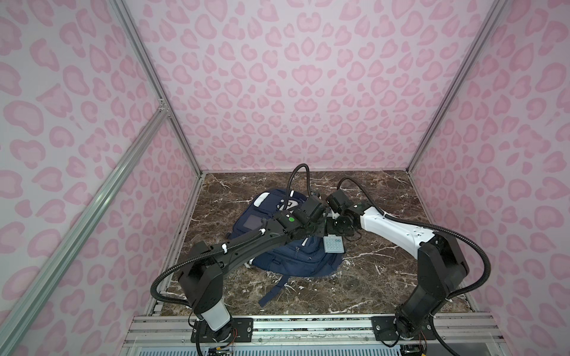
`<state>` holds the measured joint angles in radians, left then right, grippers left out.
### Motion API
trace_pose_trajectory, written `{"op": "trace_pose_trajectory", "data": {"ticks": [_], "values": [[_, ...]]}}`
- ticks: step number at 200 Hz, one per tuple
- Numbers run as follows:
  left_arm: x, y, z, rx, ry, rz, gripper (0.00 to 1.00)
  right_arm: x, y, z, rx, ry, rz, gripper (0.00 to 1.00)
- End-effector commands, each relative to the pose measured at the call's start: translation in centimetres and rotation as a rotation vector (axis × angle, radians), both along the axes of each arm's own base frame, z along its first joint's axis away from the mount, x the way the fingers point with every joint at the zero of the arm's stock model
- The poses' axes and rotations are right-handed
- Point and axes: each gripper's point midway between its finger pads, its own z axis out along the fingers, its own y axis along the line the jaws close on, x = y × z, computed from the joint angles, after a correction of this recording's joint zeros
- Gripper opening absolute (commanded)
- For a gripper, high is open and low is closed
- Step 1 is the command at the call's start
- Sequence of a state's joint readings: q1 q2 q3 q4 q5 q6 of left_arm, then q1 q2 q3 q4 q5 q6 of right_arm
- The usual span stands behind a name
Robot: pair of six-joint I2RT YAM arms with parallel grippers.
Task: Pack books, pencil case, and school supplies into a backpack
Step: Place the loose stationery in the student bag.
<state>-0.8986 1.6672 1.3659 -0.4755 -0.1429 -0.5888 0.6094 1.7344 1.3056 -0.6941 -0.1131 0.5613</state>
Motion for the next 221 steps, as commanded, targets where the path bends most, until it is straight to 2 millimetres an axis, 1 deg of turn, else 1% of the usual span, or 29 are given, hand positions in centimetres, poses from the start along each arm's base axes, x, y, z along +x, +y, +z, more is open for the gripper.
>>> {"op": "trace_pose_trajectory", "data": {"ticks": [1,3,5,9,16,32,59,69,82,92,104,121,133,168,175,181,194,213,221], "values": [[0.3,-4.0,3.4,-0.23,-0.043,-0.059,0.03,2.2,4.2,1.4,0.179,-0.052,-0.005,0.81],[0.3,-3.9,3.5,-0.231,-0.044,-0.058,0.03,2.3,4.4,1.5,0.182,-0.054,-0.003,0.82],[0.1,-3.5,2.5,-0.212,-0.033,-0.053,0.03,2.3,4.4,1.4,0.184,-0.053,-0.004,0.84],[0.0,-3.2,2.1,-0.203,-0.03,-0.048,0.03,2.5,4.7,1.5,0.192,-0.059,-0.004,0.86],[-0.1,-2.9,2.0,-0.2,-0.03,-0.043,0.03,2.7,4.9,1.5,0.207,-0.065,-0.007,0.89],[-0.2,-2.4,1.8,-0.195,-0.03,-0.039,0.03,2.7,5.1,1.2,0.239,-0.066,-0.011,0.91],[-0.2,-2.1,1.7,-0.185,-0.033,-0.036,0.03,2.6,5.0,0.6,0.28,-0.059,-0.011,0.91],[0.0,-2.0,1.7,-0.18,-0.038,-0.035,0.03,2.6,4.8,0.6,0.285,-0.067,-0.004,0.89],[-0.1,-2.1,1.5,-0.171,-0.033,-0.041,0.03,2.8,4.3,1.1,0.308,-0.099,-0.013,0.89],[-0.1,-2.1,1.2,-0.165,-0.028,-0.045,0.03,2.9,3.4,1.3,0.32,-0.115,-0.041,0.89],[0.1,-2.1,1.0,-0.153,-0.033,-0.045,0.03,2.7,2.9,0.9,0.322,-0.093,-0.052,0.88],[0.4,-2.0,1.1,-0.145,-0.05,-0.038,0.03,2.0,4.0,0.4,0.373,-0.077,-0.039,0.86],[0.7,-1.9,0.9,-0.138,-0.065,-0.03,0.03,1.4,4.9,0.7,0.438,-0.101,-0.056,0.85],[1.0,-1.9,-0.5,-0.127,-0.054,-0.034,0.03,0.5,5.6,2.5,0.629,-0.17,-0.126,0.84],[1.1,-2.0,-1.0,-0.125,-0.05,-0.035,0.03,0.5,5.5,2.6,0.643,-0.171,-0.13,0.82],[1.1,-2.1,-1.5,-0.121,-0.045,-0.037,0.03,0.5,5.0,2.5,0.628,-0.172,-0.139,0.81],[1.3,-2.2,-3.5,-0.082,-0.019,-0.03,0.03,0.6,3.7,2.1,0.582,-0.183,-0.163,0.78],[1.6,-2.3,-6.2,-0.039,0.015,-0.018,0.03,0.5,2.4,1.9,0.562,-0.196,-0.188,0.66],[1.8,-2.4,-6.8,-0.033,0.019,-0.013,0.03,0.4,2.0,1.5,0.544,-0.198,-0.198,0.61]]}}
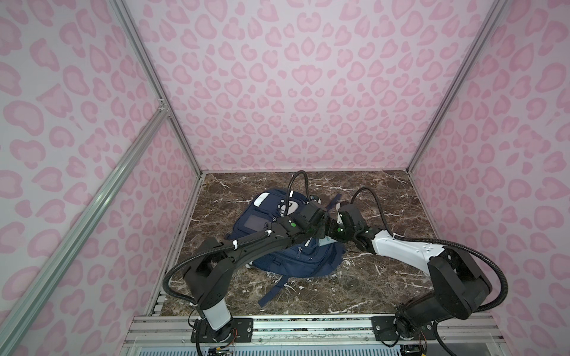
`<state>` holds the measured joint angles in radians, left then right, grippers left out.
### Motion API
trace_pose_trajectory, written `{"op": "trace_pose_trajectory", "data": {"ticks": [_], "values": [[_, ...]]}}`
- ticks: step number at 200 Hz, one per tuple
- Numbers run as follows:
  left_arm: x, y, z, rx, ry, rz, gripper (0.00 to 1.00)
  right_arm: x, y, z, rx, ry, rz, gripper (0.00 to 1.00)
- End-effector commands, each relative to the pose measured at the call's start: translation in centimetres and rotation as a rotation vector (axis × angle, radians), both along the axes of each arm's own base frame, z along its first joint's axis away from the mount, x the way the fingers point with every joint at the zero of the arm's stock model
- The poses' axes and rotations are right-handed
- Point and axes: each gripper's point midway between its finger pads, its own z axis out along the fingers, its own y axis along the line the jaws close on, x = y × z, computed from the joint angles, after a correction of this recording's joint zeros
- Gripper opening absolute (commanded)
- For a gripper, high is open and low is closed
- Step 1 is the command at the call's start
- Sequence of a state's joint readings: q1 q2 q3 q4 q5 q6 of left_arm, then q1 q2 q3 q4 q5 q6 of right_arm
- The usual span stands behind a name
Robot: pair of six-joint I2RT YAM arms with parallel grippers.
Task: Pack books, pencil case, and school supplies into a backpack
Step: Place the loose stationery in the student bag.
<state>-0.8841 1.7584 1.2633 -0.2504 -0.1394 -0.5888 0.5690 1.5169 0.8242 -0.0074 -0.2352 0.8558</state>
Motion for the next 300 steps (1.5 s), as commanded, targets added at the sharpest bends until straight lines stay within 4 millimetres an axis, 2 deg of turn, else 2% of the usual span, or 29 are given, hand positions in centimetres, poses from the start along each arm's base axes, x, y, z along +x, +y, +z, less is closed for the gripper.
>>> {"op": "trace_pose_trajectory", "data": {"ticks": [1,30,48,58,78,102,112,120,137,149,166,185,207,234,251,285,289,300], "values": [[0.0,-1.1,-2.3,-0.006,0.038,-0.024,0.03,0.1,1.2,1.7,0.096,-0.033,0.021,0.6],[0.5,-1.2,-3.5,0.047,0.036,-0.003,0.03,-0.2,0.4,0.8,0.04,-0.026,0.011,0.48],[0.5,-0.9,-4.5,0.085,0.055,0.005,0.03,-0.3,-1.3,1.1,-0.091,-0.043,-0.009,0.47],[0.3,-0.8,-5.0,0.086,0.065,0.004,0.03,-0.3,-2.5,1.5,-0.126,-0.061,-0.026,0.5],[0.1,-0.6,-5.2,0.081,0.071,0.006,0.03,-0.5,-6.0,2.0,-0.173,-0.071,-0.079,0.61],[-0.2,-0.8,-4.8,0.067,0.071,-0.003,0.03,-0.8,-12.5,1.2,-0.326,-0.036,-0.216,0.7],[-0.3,-1.0,-4.7,0.06,0.074,-0.009,0.03,-0.5,-14.3,0.5,-0.297,-0.019,-0.248,0.73],[-0.5,-1.2,-4.7,0.051,0.082,-0.014,0.03,0.0,-14.7,-0.1,-0.223,-0.012,-0.254,0.73],[-0.7,-1.5,-4.4,0.042,0.086,-0.021,0.03,1.0,-13.6,-1.0,-0.073,0.002,-0.182,0.76],[-0.8,-1.4,-4.2,0.041,0.083,-0.022,0.03,1.7,-12.7,-1.8,-0.057,0.014,-0.127,0.77],[-0.8,-1.4,-3.8,0.04,0.079,-0.021,0.03,2.7,-11.8,-2.8,-0.01,0.008,-0.113,0.74],[-0.9,-1.4,-3.6,0.042,0.081,-0.024,0.03,3.8,-10.6,-2.4,0.072,-0.046,-0.096,0.64],[-1.1,-1.3,-3.0,0.037,0.074,-0.028,0.03,4.2,-9.8,-2.4,0.054,-0.072,-0.057,0.49],[-1.1,-1.3,-2.2,0.039,0.068,-0.034,0.03,4.9,-8.7,-3.0,0.074,-0.071,-0.011,0.45],[-1.1,-1.4,-2.0,0.04,0.068,-0.037,0.03,4.7,-7.7,-3.7,0.085,-0.051,0.009,0.44],[-1.3,-0.8,-1.0,0.072,0.053,-0.031,0.04,3.0,-4.3,-3.3,0.023,-0.063,0.09,0.38],[-0.8,-1.2,0.4,0.052,0.032,-0.027,0.04,2.9,-4.0,-3.3,0.016,-0.062,0.091,0.37],[-0.8,-1.1,1.4,0.046,0.019,-0.025,0.05,2.3,-3.0,-3.2,0.022,-0.063,0.097,0.37]]}}
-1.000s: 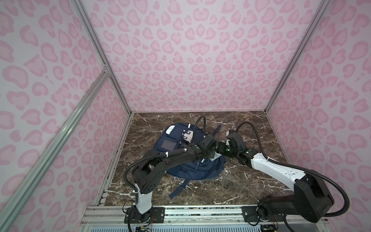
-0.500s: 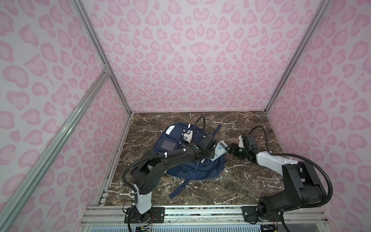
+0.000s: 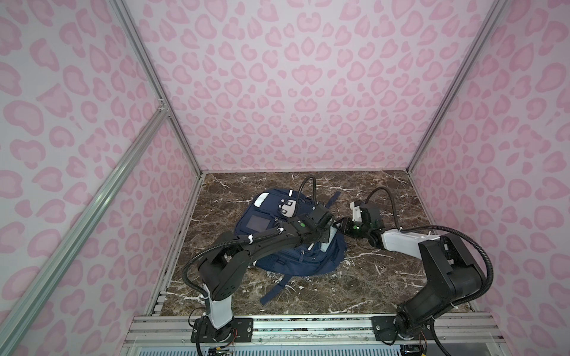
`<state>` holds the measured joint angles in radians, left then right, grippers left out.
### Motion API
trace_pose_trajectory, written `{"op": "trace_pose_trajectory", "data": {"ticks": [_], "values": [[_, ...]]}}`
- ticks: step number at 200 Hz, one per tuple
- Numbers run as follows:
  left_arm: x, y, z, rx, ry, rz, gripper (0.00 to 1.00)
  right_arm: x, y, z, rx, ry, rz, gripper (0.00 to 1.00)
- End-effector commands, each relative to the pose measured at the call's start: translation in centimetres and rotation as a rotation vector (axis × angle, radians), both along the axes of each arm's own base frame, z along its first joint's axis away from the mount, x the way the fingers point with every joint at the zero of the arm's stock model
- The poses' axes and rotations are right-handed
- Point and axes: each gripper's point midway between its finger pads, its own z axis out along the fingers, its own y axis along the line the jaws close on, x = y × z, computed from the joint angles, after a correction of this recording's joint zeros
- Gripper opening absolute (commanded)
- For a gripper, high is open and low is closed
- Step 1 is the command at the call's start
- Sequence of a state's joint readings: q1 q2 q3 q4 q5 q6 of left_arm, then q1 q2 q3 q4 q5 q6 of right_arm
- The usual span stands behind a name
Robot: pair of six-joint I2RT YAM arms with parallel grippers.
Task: Pack books, pencil case, and school supplies into a backpack
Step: Place the loose stationery in the student bag.
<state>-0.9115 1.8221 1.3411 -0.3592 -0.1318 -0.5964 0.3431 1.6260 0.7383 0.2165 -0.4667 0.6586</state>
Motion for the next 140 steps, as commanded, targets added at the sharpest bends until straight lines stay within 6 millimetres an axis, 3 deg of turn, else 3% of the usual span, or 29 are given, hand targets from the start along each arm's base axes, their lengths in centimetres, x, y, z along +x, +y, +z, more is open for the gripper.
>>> {"op": "trace_pose_trajectory", "data": {"ticks": [1,26,47,76,91,108,140], "values": [[0.4,-0.2,3.1,-0.023,-0.049,0.001,0.06,-1.1,1.4,-0.2,-0.03,-0.002,0.021,0.37],[0.2,-0.5,3.7,-0.038,-0.05,-0.008,0.08,-1.8,3.1,-0.2,-0.002,0.012,-0.011,0.34],[-0.3,-1.0,1.5,-0.028,0.001,-0.018,0.08,-1.8,4.5,0.4,0.097,-0.004,-0.036,0.32],[-1.2,-0.9,-2.1,0.019,0.069,-0.015,0.05,-2.3,3.1,0.8,0.095,-0.005,-0.074,0.44],[-1.1,-0.6,-2.6,0.032,0.068,-0.003,0.03,-3.4,2.3,0.5,0.02,0.009,-0.045,0.47],[-1.0,-0.4,-2.4,0.037,0.059,0.006,0.03,-5.2,1.5,0.2,-0.033,0.026,-0.014,0.46],[-0.9,-0.2,-1.4,0.029,0.04,0.014,0.03,-7.2,1.8,0.4,-0.042,0.042,0.018,0.32]]}}
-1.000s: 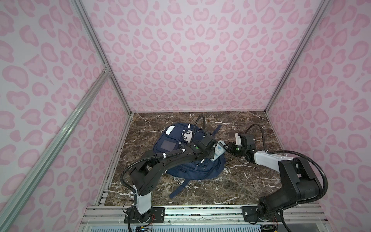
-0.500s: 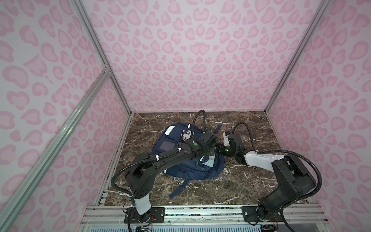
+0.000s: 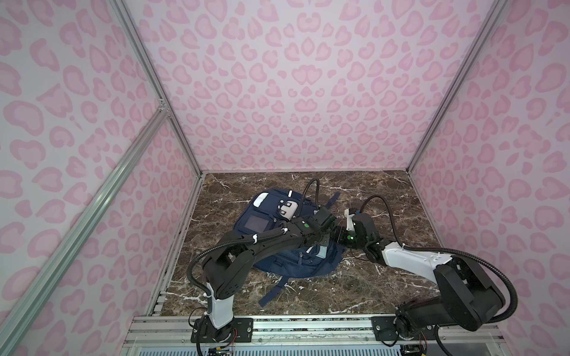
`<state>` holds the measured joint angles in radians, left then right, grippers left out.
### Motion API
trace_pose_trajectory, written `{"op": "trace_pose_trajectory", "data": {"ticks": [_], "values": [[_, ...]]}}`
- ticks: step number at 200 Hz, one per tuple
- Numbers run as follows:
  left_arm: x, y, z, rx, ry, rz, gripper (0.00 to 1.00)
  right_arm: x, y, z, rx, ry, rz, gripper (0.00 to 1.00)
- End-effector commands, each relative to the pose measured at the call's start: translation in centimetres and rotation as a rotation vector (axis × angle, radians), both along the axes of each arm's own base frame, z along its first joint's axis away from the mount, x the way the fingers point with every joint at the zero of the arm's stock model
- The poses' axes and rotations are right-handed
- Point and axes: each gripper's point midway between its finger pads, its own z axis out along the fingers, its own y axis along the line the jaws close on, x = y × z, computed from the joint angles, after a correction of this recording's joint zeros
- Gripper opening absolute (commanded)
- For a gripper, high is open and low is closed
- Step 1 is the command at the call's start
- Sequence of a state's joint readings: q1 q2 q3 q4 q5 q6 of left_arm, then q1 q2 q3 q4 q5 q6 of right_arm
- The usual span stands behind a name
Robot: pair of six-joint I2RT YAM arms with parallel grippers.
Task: Pack books, pencil case, and school supplies into a backpack
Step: Place the loose stationery in the student bag.
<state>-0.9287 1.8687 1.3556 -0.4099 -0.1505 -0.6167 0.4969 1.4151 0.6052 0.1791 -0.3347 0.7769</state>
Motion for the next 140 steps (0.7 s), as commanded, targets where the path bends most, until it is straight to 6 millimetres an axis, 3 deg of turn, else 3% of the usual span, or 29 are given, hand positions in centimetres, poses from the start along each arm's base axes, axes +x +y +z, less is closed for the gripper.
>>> {"op": "trace_pose_trajectory", "data": {"ticks": [1,50,53,63,90,113,140], "values": [[0.0,-0.4,0.8,-0.038,-0.006,0.004,0.03,-1.9,-0.1,-1.2,-0.041,0.048,0.04,0.32],[0.0,-0.4,1.9,-0.059,-0.019,0.005,0.03,-0.4,0.8,-1.8,-0.017,0.04,0.029,0.21],[-0.4,0.1,1.0,-0.041,-0.004,0.005,0.03,-0.4,0.9,-1.9,-0.016,0.041,0.03,0.21],[-0.5,0.1,1.1,-0.043,-0.005,0.005,0.03,0.0,1.1,-2.2,-0.01,0.046,0.026,0.2],[-0.5,-0.1,1.6,-0.05,-0.006,-0.002,0.03,0.5,3.3,-2.2,0.102,0.031,0.061,0.19],[-0.7,0.1,1.4,-0.027,-0.003,-0.009,0.03,0.7,4.8,-2.0,0.099,0.02,0.085,0.19],[-0.3,0.2,2.6,0.007,-0.044,-0.004,0.12,1.0,6.8,-0.7,0.096,-0.02,0.125,0.17]]}}
